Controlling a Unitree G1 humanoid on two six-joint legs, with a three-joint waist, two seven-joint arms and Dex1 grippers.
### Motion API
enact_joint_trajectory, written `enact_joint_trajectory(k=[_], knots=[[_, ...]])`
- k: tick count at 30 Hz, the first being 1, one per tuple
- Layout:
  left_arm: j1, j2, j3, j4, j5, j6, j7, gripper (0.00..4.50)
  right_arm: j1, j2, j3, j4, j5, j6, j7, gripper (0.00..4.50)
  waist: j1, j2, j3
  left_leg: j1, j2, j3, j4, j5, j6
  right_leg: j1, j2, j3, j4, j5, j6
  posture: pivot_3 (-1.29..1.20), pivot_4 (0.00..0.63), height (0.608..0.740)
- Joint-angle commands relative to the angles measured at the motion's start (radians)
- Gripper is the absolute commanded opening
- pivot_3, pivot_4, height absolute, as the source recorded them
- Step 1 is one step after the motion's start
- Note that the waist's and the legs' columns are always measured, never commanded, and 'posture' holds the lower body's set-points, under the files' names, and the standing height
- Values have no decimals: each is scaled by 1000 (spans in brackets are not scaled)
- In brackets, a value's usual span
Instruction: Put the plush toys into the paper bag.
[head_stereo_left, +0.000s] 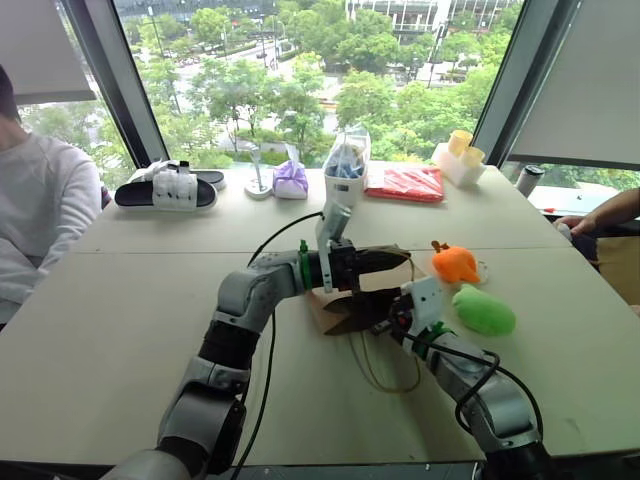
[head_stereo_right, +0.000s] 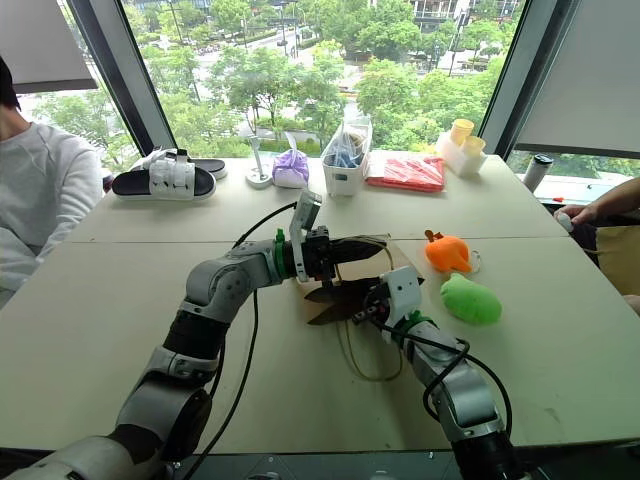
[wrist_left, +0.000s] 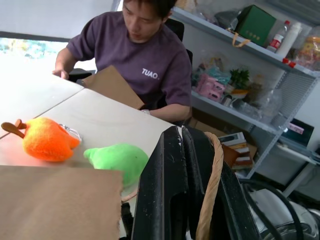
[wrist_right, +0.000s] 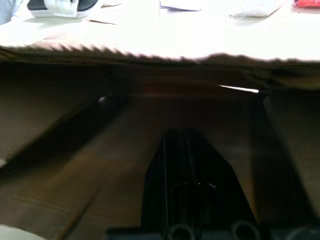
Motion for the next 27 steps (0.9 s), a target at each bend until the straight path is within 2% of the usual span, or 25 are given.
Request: enact_joint_trajectory(k=[1, 7, 12, 15, 19, 27], knots=[[-6, -8, 25, -20, -23, 3, 32, 67, -12, 7, 46, 43, -62, -21, 17, 0, -4, 0, 0, 0, 0, 0, 0, 0, 0, 0, 0, 0, 0, 0, 0, 0, 150, 740], [-64, -69, 123, 30, -62, -15, 158, 67, -8, 9, 91, 99, -153, -63, 23, 0, -5, 0, 0, 0, 0, 0, 0, 0, -1, -1, 0, 0, 0, 0, 0, 0, 150, 740], [-58, -58, 96, -21, -75, -13, 123, 67, -11, 17, 96, 123, -176, -54, 38, 0, -7, 0, 0, 0, 0, 0, 0, 1, -1, 0, 0, 0, 0, 0, 0, 0, 150, 740], [-43, -22, 52, -74, -85, 5, 48, 67, -12, 31, 86, 130, -177, -57, 38, 0, -9, 0, 0, 1, 0, 0, 0, 1, -2, 0, 0, 0, 1, 0, 0, 0, 150, 740], [-33, 19, 32, -169, -171, 84, -35, 67, -14, 27, 93, 126, -191, -26, 48, 0, -10, 0, 0, 1, 0, 0, 0, 1, -2, 0, 0, 0, 2, 0, 0, 0, 150, 740], [-30, 31, 39, -197, -222, 133, -35, 67, -15, 35, 94, 132, -205, -29, 52, 0, -9, 0, 0, 2, 0, 0, 0, 1, -2, 0, 0, 1, 5, 0, 0, 0, 150, 740]])
